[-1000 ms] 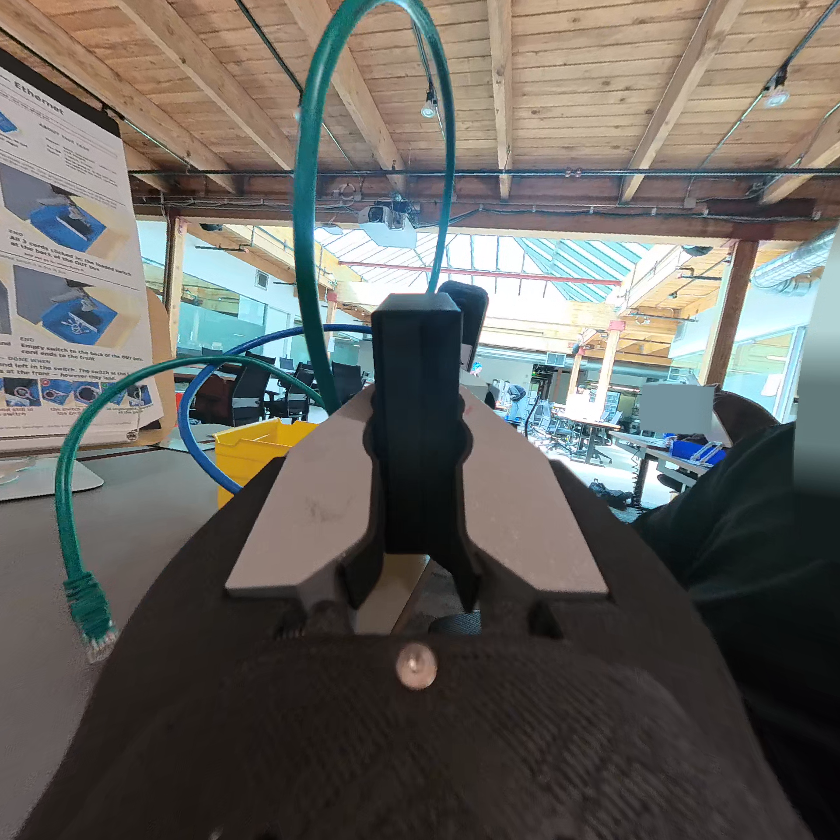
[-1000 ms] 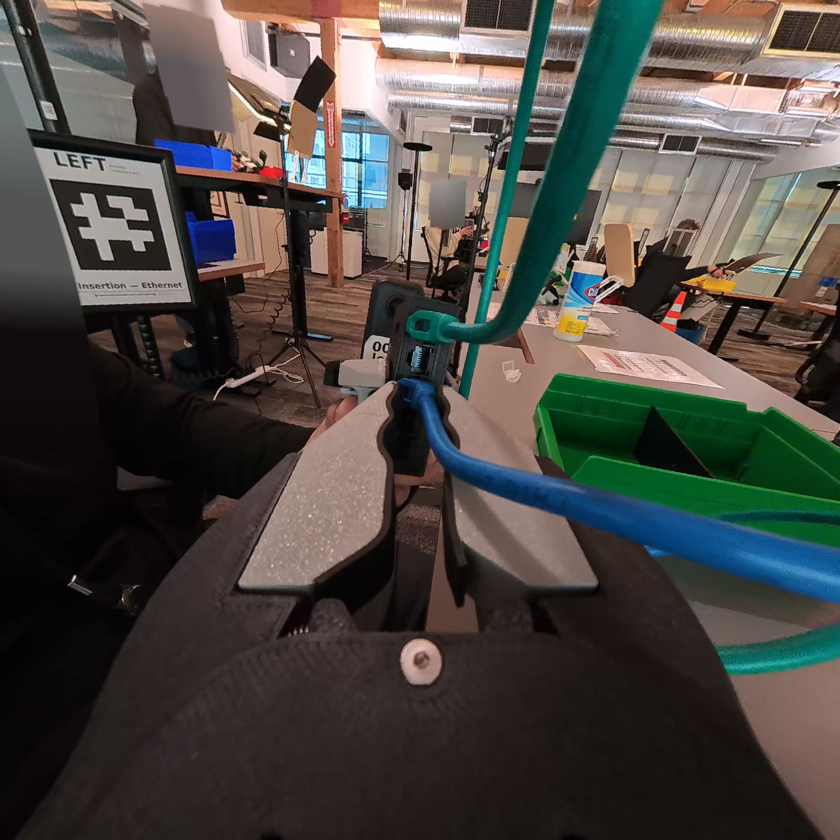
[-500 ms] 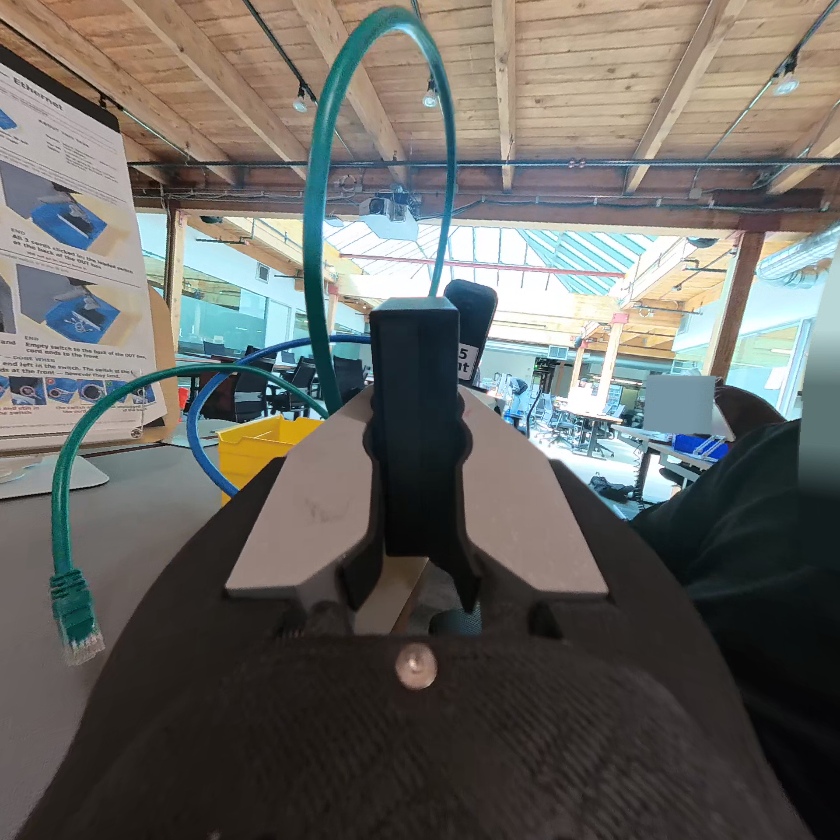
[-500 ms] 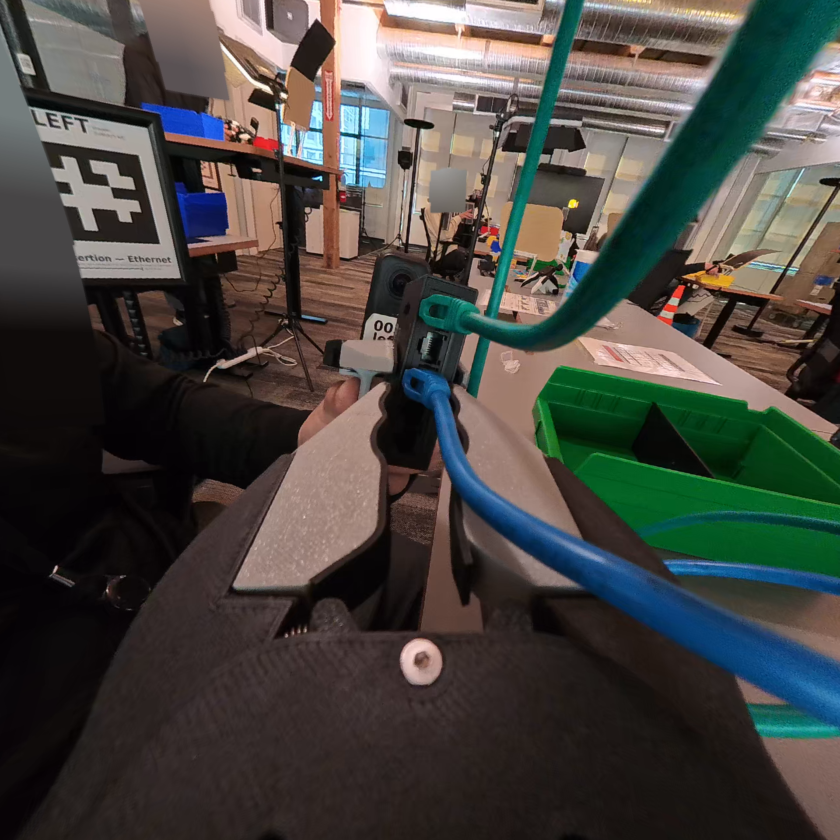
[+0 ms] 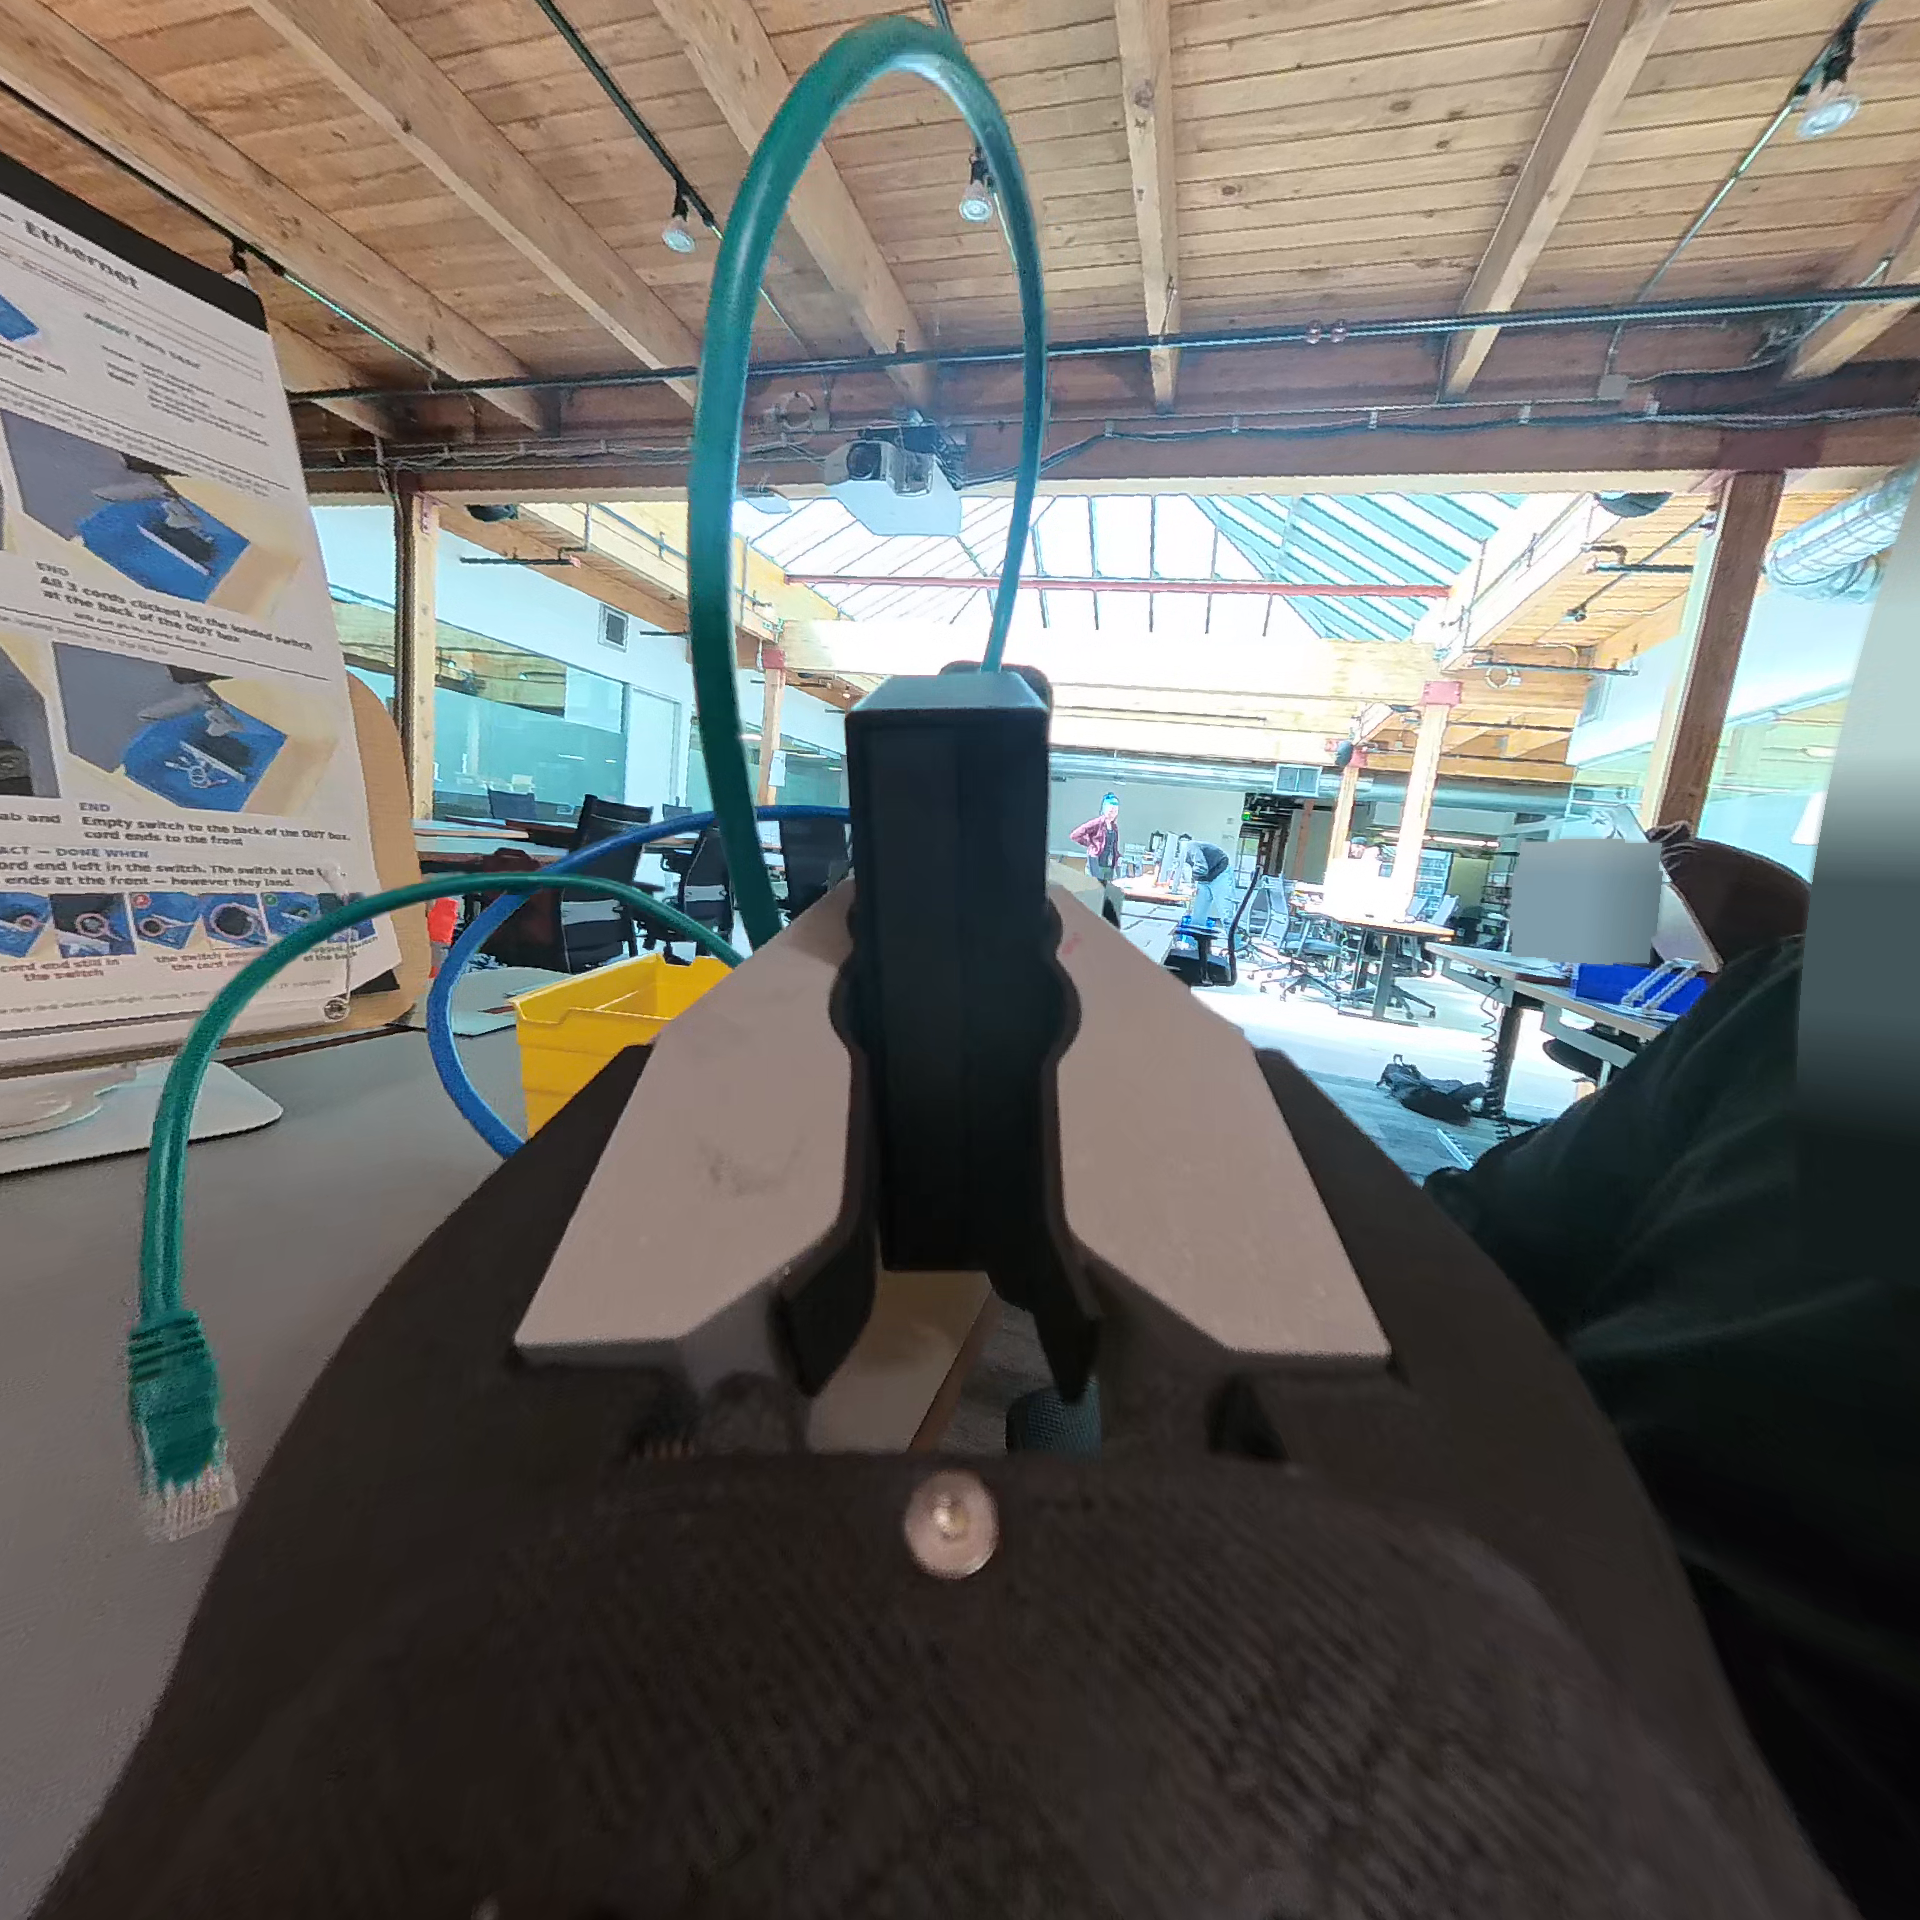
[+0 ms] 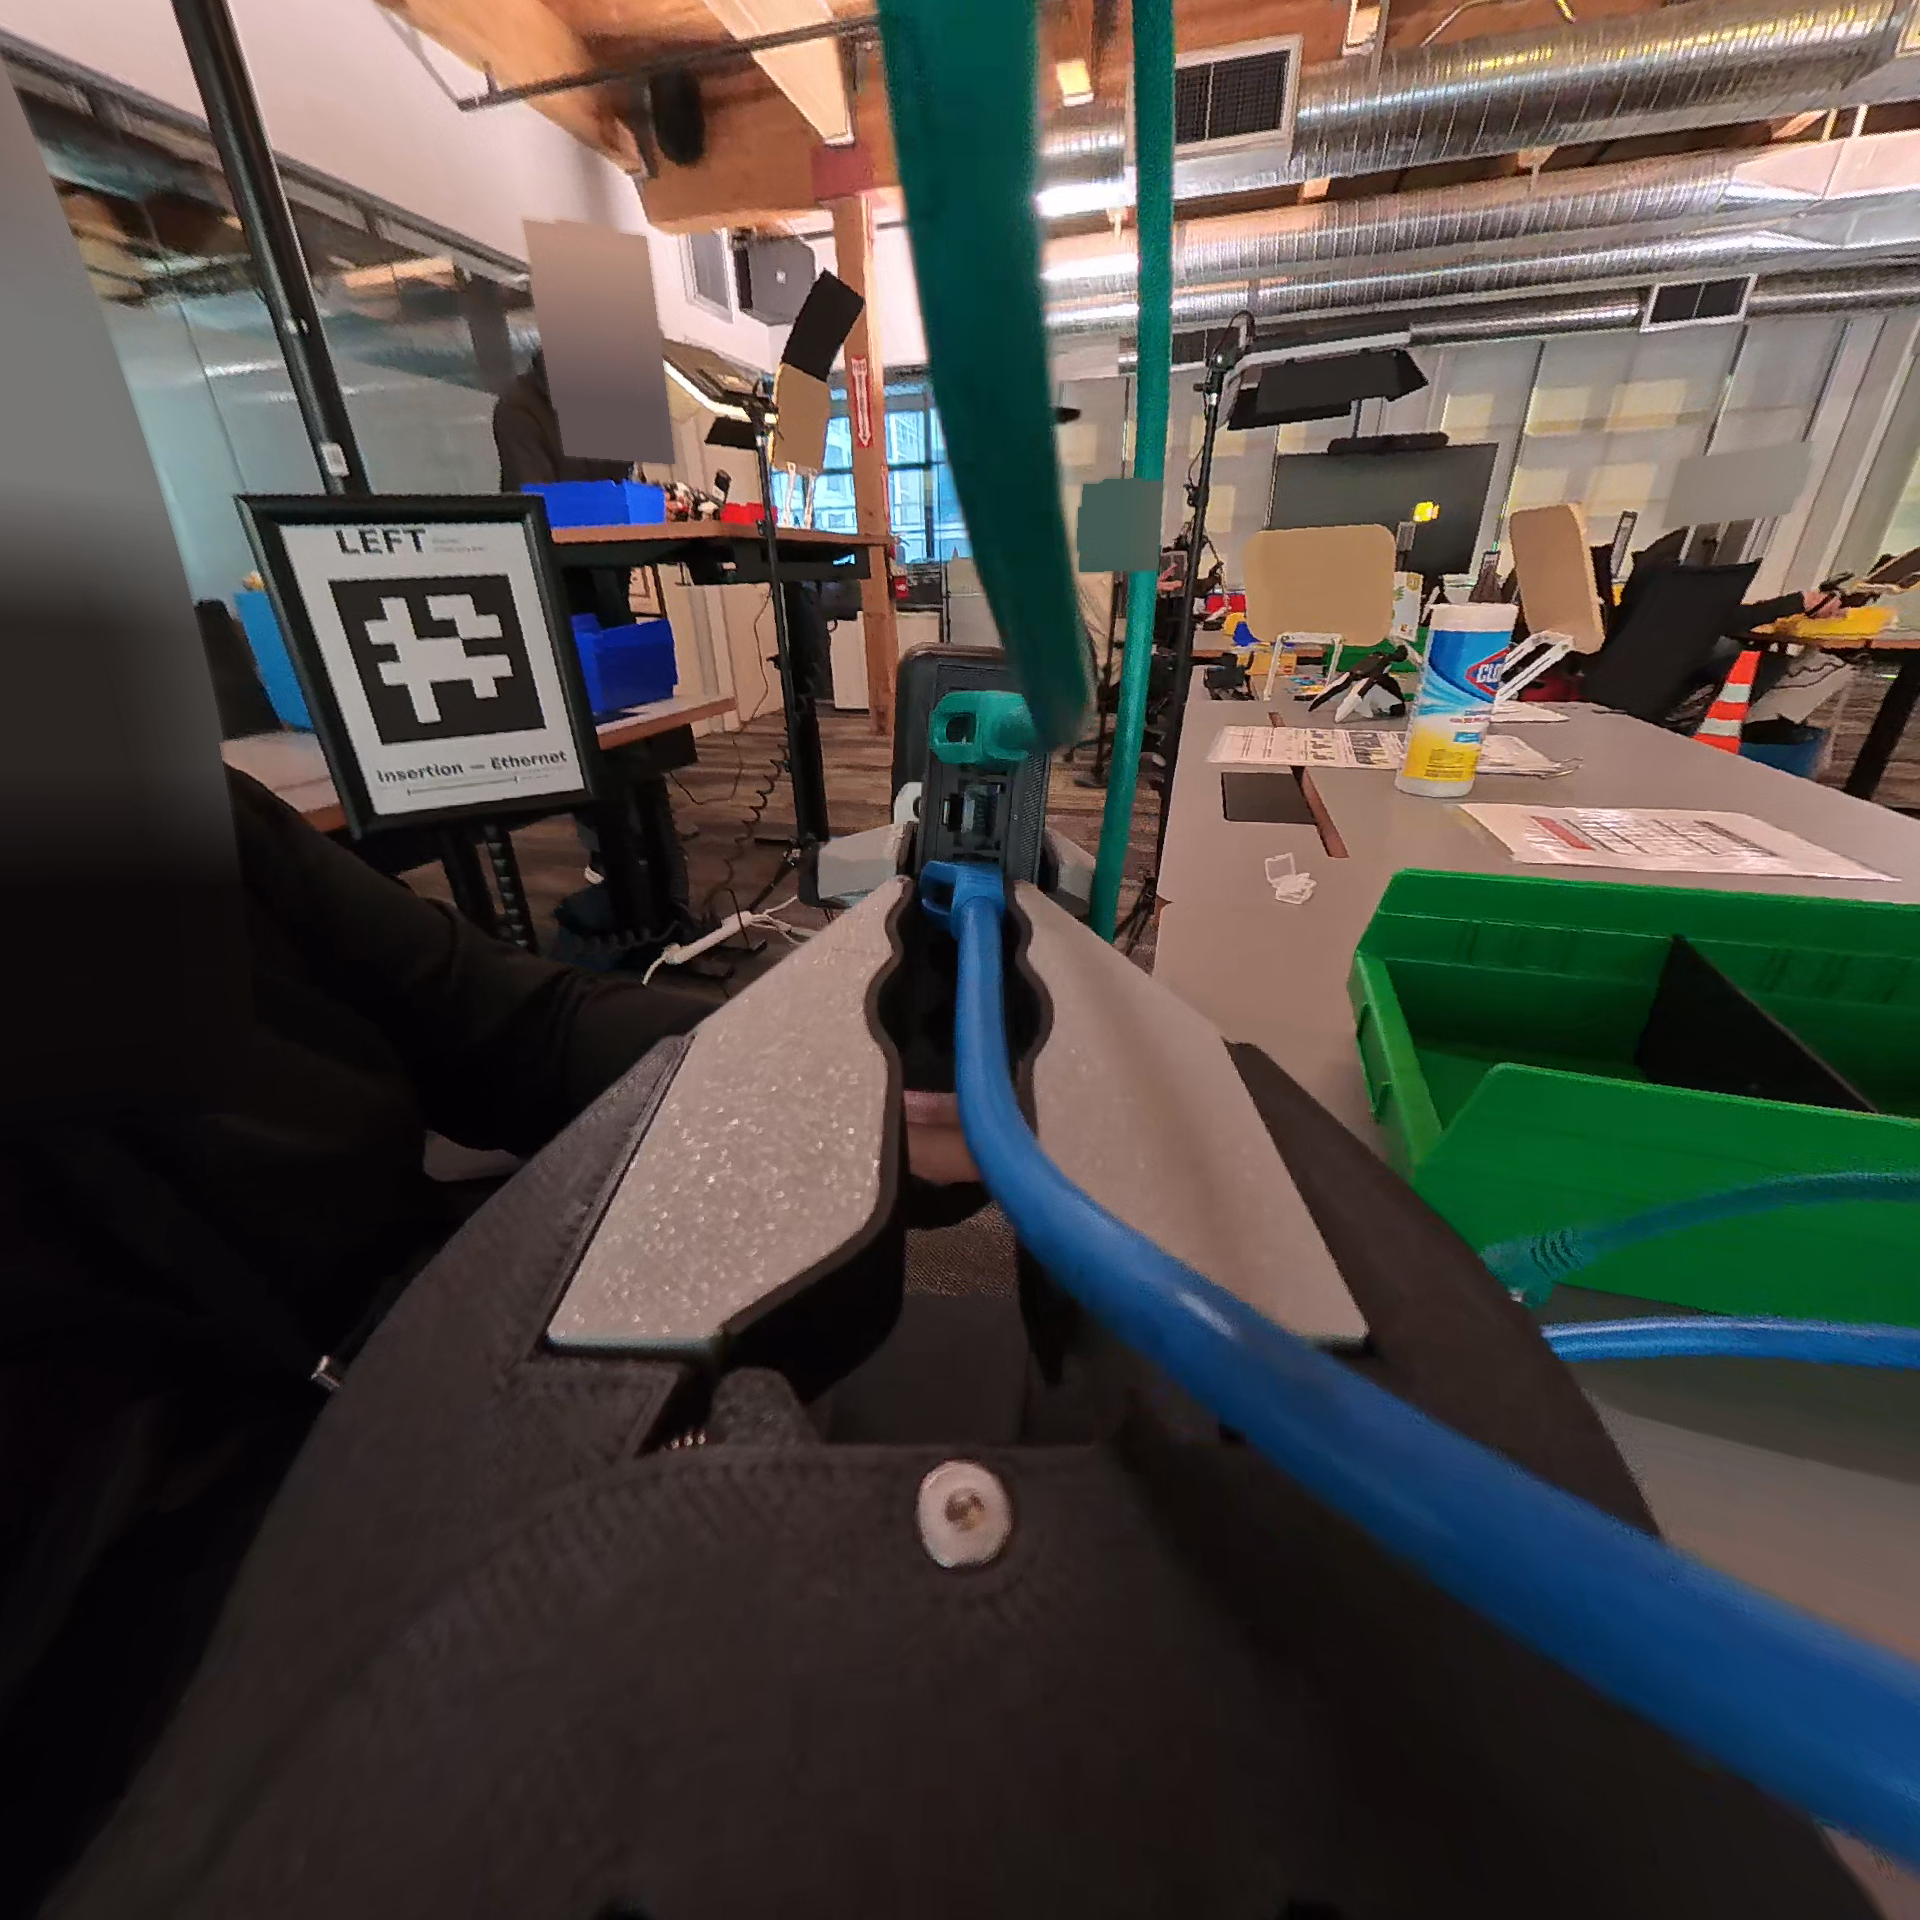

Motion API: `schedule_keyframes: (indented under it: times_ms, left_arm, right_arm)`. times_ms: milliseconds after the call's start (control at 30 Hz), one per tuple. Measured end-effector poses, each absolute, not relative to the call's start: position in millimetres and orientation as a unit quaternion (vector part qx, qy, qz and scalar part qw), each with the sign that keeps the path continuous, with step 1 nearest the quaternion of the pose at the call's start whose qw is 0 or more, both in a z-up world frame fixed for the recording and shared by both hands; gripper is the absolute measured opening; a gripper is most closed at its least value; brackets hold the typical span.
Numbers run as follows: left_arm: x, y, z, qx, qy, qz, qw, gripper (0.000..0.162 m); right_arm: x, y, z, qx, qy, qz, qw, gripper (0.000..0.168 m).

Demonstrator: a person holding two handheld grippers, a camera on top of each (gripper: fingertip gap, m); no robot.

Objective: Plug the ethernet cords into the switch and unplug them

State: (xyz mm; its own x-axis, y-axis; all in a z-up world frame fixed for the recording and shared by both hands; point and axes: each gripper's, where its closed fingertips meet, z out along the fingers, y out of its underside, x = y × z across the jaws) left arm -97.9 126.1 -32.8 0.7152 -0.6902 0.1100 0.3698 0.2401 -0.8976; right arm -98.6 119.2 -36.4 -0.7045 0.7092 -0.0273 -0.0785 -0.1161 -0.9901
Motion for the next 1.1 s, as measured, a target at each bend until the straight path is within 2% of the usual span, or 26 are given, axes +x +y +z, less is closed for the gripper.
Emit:
schedule_keyframes:
  times_ms: [1100]
  left_arm:
    - [-102.3, 130.0, -38.9, -0.512, 0.137, -0.403, 0.746, 0.027]
  right_arm:
    - [-102.5, 123.1, -44.7, -0.26, -0.621, 0.668, 0.317, 0.011]
